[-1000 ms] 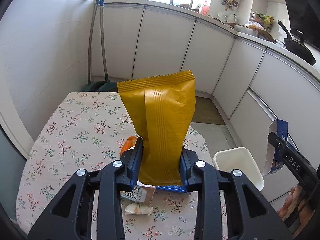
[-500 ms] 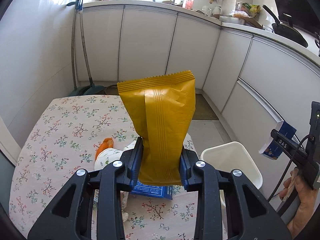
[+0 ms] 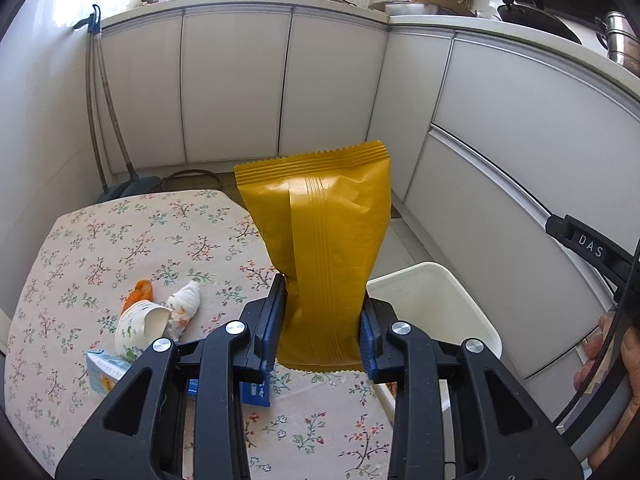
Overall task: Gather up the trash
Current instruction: 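Lower the yellow packet into the white bin and open the left gripper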
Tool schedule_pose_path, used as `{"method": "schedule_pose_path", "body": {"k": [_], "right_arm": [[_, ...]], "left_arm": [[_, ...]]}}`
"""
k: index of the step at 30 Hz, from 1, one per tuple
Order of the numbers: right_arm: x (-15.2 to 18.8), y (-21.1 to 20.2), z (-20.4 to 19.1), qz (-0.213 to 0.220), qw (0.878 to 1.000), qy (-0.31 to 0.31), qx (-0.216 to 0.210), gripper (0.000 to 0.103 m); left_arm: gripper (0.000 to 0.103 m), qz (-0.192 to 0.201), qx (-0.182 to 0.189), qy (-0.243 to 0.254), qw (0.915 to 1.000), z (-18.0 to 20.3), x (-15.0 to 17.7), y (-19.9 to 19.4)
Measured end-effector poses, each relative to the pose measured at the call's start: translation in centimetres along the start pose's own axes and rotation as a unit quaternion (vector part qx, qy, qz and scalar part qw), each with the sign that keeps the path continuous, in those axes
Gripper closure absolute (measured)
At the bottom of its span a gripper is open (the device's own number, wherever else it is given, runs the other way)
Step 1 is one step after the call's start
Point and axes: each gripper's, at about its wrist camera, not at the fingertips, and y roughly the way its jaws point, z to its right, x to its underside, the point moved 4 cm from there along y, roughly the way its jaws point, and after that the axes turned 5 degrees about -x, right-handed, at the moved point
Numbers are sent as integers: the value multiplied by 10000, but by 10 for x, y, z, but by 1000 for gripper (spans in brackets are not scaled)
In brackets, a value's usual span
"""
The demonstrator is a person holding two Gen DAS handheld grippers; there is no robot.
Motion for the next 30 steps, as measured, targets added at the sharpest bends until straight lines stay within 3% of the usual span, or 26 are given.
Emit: {"method": "schedule_pose_path", "body": {"k": [11,19,24,30], "right_arm": [[-10,-3,60,45,9980,271,574,14],[-5,6,101,-253,9937,546,942,13],[0,9,108,-329,9932,512,989,13],[1,4,100,-321,9952,350,860,13]], "left_arm": [[72,-143,457,514,9975,84,-9,30],[69,-691,879,659,9915,126,-6,66],[54,-855,912,653,9900,136,-8,73],[34,-843,674,685,9918,129,-5,68]]}}
